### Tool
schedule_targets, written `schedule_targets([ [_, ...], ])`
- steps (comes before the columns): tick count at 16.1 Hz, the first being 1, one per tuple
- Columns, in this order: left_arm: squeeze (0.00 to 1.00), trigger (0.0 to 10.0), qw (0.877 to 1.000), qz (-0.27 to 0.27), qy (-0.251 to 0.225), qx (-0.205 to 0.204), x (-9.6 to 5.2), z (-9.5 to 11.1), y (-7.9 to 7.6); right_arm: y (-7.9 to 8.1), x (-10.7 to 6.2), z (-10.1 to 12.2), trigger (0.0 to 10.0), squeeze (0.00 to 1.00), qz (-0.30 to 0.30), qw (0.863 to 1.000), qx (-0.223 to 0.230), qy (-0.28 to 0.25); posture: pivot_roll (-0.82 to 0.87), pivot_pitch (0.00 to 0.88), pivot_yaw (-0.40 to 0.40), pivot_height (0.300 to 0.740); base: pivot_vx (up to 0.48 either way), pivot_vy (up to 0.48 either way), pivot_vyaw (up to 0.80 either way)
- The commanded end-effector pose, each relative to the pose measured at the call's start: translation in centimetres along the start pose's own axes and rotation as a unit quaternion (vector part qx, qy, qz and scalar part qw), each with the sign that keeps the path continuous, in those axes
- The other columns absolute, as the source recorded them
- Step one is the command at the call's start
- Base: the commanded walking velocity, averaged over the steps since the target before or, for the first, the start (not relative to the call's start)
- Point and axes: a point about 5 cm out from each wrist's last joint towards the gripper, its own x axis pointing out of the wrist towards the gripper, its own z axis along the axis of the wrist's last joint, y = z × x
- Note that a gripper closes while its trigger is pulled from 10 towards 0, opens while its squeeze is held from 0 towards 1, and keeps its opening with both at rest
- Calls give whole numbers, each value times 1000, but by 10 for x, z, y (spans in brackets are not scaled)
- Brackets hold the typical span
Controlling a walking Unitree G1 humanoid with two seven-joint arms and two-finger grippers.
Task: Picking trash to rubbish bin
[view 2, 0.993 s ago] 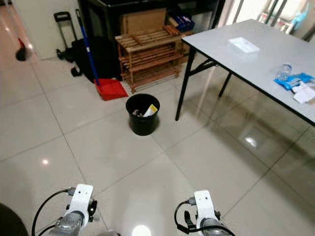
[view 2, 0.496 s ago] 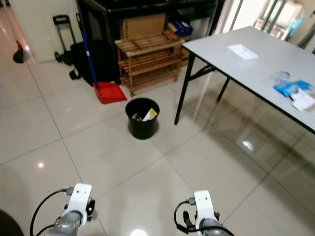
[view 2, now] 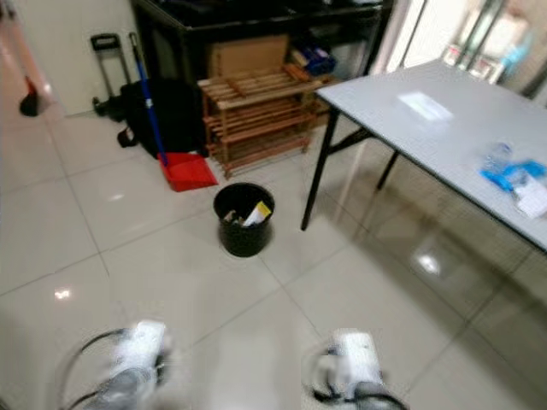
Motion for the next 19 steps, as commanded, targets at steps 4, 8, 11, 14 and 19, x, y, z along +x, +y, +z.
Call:
schedule_targets([
  [4, 0, 10000, 1000, -14, -12, -6, 1, 9, -15, -16, -4, -7, 10000, 0, -20, 1000, -4, 10, 16, 44, -82, 740, 351, 0, 0],
  [8, 0, 10000, 1000, -11, -10, -8, 1, 10, -13, -16, -4, -8, 10000, 0, -23, 1000, 4, 8, 18, 66, -79, 740, 353, 0, 0],
  [11, 0, 10000, 1000, -9, -9, -10, 1, 10, -13, -17, -5, -9, 10000, 0, -25, 1000, 0, 9, 23, 69, -80, 740, 352, 0, 0],
  [14, 0, 10000, 1000, -8, -11, -11, 2, 11, -11, -16, -4, -8, 10000, 0, -25, 1000, -13, 9, 23, 74, -81, 740, 352, 0, 800],
  [19, 0, 10000, 1000, -7, -10, -13, 2, 11, -12, -16, -4, -7, 10000, 0, -26, 1000, -4, 7, 22, 78, -83, 740, 352, 0, 320],
])
